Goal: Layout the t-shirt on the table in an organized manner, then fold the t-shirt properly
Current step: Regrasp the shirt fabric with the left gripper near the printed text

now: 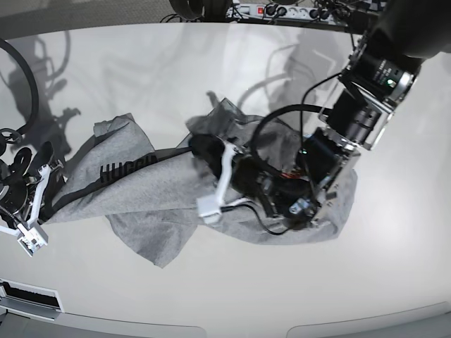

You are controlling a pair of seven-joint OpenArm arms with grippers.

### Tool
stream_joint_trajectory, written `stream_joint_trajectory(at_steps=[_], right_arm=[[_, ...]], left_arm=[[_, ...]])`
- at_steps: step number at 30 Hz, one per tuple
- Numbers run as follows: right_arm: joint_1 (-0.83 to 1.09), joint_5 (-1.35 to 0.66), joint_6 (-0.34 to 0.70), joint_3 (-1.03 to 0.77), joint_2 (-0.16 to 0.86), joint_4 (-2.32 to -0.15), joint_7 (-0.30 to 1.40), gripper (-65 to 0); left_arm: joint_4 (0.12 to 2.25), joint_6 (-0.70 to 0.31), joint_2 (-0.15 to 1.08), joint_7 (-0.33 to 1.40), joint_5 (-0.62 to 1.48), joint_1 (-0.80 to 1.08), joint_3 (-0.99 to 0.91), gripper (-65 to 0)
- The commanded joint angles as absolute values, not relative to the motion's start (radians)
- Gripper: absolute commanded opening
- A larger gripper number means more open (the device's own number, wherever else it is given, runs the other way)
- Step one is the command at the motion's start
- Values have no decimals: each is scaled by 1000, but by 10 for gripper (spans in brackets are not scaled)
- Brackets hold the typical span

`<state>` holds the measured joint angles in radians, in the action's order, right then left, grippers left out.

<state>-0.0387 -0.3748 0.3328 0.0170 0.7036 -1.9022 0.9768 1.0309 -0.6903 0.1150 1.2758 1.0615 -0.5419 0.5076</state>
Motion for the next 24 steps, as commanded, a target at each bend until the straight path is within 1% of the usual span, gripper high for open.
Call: stream_joint_trajectory(at_steps=[1,3,5,6,8,10,12,13,14,16,17,19,20,21,24], right_arm=[[-58,-367,325,5,726,-1916,961,-650],[-59,-366,325,5,726,-1916,961,-650],[-58,-367,321,5,726,-1916,961,-650],[-59,-366,317,5,726,-1916,961,-650],[-58,-364,313,5,726,-1916,961,-650],[-58,-363,313,5,726,-1916,962,-650],[-59,-364,314,5,726,-1916,962,-650],[-58,-363,313,5,726,-1916,962,-650],[-58,-363,313,5,726,-1916,962,-650],[-59,-364,313,5,726,-1916,962,-650],[-59,-364,313,5,726,-1916,962,-650],[-58,-367,313,5,726,-1916,962,-650],[-59,-367,313,5,726,-1916,962,-650],[-58,-367,313,5,726,-1916,962,-650],[-58,-367,313,5,726,-1916,962,-650]], left_arm=[[1067,-698,110,1256,1060,-567,520,-650],[1110,-698,109,1224,987,-552,573,-650],[1149,-698,102,1190,858,-529,638,-650],[1163,-678,99,1167,786,-517,674,-650],[1182,-624,99,1098,646,-492,741,-650],[1188,-532,99,1015,541,-475,788,-650],[1188,-423,99,959,488,-459,812,-650],[1188,-393,99,949,479,-450,812,-650],[1187,-376,100,943,476,-440,812,-650],[1187,-377,97,939,471,-420,812,-650],[1187,-377,96,937,471,-411,812,-598],[1187,-376,91,931,467,-390,812,-402],[1187,-371,88,918,456,-378,812,-321],[1187,-354,84,904,429,-366,812,-288],[1187,-308,71,871,305,-327,812,-288]])
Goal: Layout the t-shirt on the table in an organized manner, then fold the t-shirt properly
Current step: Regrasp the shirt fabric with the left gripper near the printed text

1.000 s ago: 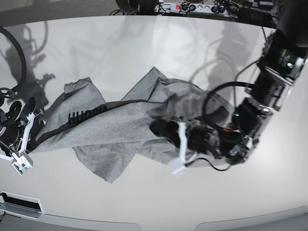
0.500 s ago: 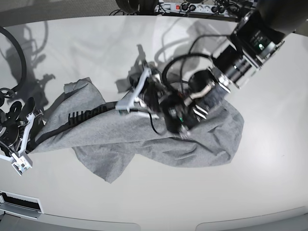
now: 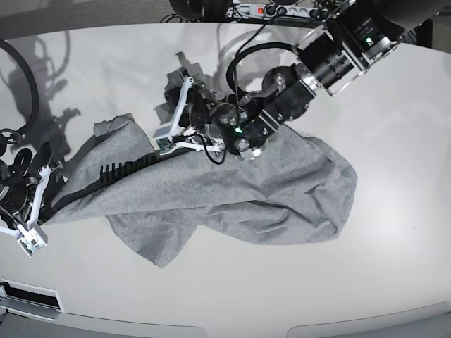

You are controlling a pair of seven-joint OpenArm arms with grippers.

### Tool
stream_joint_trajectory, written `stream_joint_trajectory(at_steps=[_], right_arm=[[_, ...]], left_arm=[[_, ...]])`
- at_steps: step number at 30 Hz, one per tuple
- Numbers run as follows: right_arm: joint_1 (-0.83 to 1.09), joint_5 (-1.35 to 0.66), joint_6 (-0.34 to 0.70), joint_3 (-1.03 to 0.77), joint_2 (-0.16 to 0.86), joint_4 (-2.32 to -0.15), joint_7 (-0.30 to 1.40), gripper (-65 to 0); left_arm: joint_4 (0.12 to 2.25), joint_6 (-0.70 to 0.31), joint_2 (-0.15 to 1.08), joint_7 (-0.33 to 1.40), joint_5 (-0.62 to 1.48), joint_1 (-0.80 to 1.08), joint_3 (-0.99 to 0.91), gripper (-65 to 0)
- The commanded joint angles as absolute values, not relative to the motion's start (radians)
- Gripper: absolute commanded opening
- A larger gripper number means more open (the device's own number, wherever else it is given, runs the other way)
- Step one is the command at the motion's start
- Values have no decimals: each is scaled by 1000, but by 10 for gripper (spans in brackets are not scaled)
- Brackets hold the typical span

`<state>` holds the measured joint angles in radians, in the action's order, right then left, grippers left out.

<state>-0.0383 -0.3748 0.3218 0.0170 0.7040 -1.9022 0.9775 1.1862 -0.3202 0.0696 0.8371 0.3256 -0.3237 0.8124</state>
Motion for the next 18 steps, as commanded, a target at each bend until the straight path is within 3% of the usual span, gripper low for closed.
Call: stream_joint_trajectory(at_steps=[1,9,18], right_arm=[[-58,-367,313,5,726,-1916,962,-650],[-59,-367,313,5,726,-1916,961,-650],[-59,-367,313,5,726,-1916,961,-650]], left_arm=[[1187,-291,68,866,258,-315,812,-288],[1187,-162,67,878,72,-294,810,-288],[1187,-145,67,1035,-28,-294,810,-288]])
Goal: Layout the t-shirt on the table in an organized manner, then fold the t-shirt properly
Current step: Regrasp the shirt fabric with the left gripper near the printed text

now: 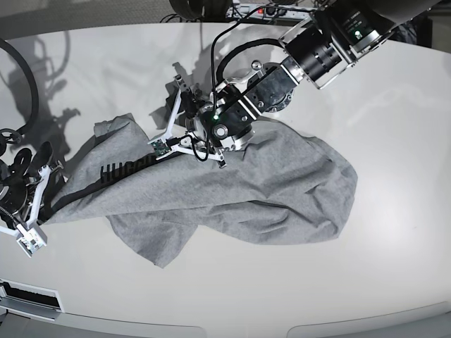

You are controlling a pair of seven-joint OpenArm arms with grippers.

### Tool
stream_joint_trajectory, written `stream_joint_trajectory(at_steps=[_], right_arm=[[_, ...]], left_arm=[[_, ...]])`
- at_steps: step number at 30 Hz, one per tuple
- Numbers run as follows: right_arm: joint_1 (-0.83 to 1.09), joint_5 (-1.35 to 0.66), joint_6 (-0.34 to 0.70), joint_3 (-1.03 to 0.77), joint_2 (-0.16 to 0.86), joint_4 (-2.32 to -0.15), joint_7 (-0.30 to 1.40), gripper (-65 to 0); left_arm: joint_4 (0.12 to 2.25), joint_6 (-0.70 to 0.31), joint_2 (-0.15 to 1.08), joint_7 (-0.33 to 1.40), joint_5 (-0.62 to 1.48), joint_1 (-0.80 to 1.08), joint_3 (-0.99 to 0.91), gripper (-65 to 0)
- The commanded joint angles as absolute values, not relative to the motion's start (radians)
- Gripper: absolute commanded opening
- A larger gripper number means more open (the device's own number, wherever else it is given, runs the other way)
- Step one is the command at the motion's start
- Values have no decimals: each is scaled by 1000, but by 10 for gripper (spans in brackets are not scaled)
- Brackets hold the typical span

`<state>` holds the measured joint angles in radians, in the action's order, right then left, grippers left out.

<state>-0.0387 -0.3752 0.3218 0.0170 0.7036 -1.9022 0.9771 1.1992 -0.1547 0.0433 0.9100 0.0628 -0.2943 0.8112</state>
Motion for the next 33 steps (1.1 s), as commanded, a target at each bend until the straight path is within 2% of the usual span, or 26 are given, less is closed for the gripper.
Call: stream_joint_trajectory(at_steps=[1,9,17,31,33], right_arm=[[-59,-367,313,5,726,-1916,961,-650],[-59,-366,313,5,726,-1916,957,-650],[-59,-366,314,5,726,-1916,957,-650],[-59,-363,312,5,726,-1916,964,-650],[-59,-363,313,5,726,-1916,964,-650]], left_arm=[[1187,-145,67,1055,-56,-294,810,-288],[1196,-144,67,1104,-97,-294,810,-295],[1382,-145,72,1113,-53,-294,809,-315],[1385,-141,136,1097,-82,-265,809,-315],[1385,-141,143,1097,-81,-257,809,-351]])
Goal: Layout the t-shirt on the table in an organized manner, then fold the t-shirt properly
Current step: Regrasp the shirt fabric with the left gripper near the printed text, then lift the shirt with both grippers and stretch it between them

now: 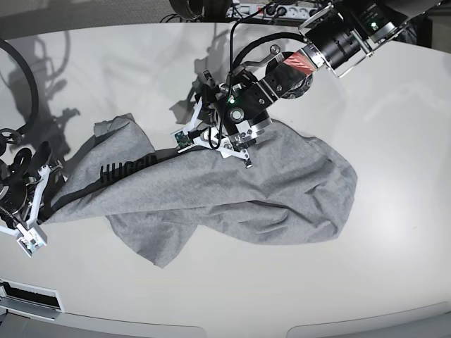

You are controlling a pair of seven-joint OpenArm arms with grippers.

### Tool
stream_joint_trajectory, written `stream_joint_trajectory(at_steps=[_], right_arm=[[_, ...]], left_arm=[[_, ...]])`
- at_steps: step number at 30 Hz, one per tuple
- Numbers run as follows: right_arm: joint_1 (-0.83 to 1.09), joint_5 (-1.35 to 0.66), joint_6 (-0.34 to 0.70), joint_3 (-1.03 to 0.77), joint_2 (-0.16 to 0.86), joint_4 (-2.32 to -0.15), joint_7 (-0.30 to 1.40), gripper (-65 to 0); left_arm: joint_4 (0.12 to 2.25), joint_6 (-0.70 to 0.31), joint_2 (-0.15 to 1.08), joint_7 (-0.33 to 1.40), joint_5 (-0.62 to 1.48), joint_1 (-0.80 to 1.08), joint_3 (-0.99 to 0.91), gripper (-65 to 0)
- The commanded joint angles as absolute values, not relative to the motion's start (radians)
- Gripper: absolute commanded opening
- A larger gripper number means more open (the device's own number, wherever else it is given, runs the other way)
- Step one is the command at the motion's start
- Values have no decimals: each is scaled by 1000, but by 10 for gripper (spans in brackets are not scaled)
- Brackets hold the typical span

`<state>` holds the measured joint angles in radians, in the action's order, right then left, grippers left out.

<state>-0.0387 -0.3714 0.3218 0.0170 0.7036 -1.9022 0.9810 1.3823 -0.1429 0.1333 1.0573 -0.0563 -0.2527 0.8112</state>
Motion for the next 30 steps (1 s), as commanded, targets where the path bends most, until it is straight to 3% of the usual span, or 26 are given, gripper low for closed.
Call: stream_joint_trajectory(at_steps=[1,4,15,21,30], right_arm=[[-59,-363,314,5,726,-1916,964,-650],[-59,-363,313,5,726,-1916,961,-650],[-61,-364,321,5,726,-1916,953,-650],[-61,-363,390,5,726,-1916,953,-650],[-60,-369,412,5,726,-1916,944,-650]], left_arm=[[1385,-141,144,1097,-80,-256,809,-403],[1385,-141,144,1097,-80,-255,809,-650],[1494,-141,139,1090,-104,-282,809,-650],[1602,-156,142,1046,-127,-291,809,-650],[1670,-133,316,1047,-173,-431,809,-650]])
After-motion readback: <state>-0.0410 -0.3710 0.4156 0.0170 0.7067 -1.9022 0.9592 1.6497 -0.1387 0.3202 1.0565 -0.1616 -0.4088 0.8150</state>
